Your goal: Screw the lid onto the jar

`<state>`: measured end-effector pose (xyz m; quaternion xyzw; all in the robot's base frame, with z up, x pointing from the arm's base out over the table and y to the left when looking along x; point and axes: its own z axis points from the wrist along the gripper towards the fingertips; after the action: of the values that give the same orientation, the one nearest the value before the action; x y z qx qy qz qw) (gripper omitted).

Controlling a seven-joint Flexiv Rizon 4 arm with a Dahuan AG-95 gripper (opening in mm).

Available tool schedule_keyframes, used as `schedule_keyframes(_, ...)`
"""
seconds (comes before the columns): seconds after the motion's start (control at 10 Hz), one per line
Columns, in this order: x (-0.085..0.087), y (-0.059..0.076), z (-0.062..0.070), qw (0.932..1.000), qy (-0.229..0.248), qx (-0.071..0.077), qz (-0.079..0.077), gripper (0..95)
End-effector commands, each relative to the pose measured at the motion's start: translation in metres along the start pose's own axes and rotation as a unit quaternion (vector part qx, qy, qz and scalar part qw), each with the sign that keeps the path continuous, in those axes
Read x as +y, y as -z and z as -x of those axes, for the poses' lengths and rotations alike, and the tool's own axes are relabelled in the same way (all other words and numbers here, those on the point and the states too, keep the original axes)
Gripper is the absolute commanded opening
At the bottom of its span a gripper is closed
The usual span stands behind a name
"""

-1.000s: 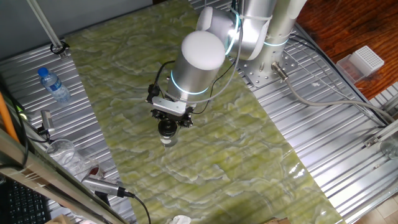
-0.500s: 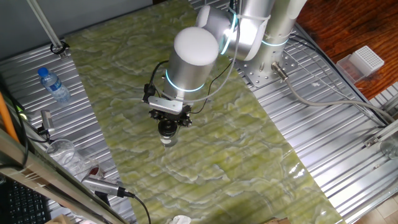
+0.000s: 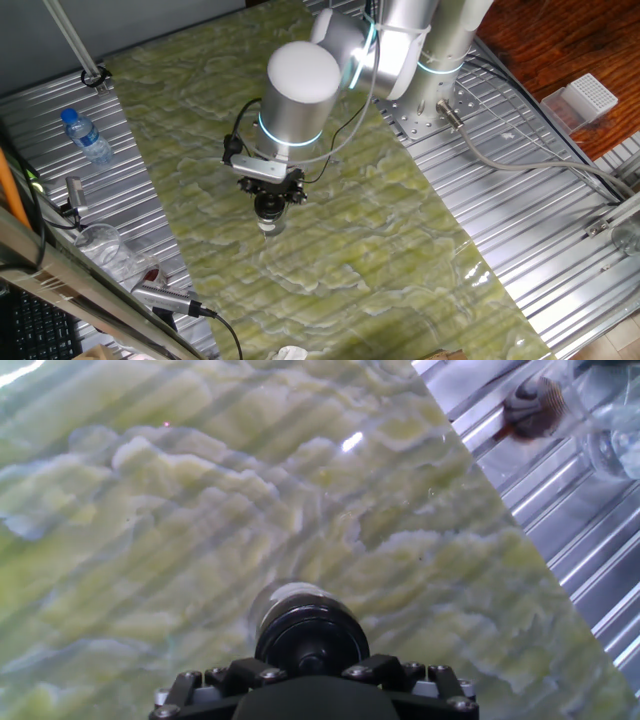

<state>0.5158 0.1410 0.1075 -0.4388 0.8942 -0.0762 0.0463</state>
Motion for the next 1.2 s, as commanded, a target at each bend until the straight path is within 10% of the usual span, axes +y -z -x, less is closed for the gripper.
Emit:
schedule_keyframes(0.1,0.0004,0.0001,0.0004,0.9998,-0.018,-0.010,0.007,57.0)
schedule_keyframes(0.5,0.0008,-0.0002,0.0010,0.9995,-0.026,-0.015,0.008,57.0)
schedule_keyframes(0.6,0.0008,-0.0002,0.0010,0.9993,-0.033,-0.017,0.009,38.0)
schedule_keyframes(1.2,0.0008,-0.0002,0.0010,0.9846,-0.171,-0.027,0.026,38.0)
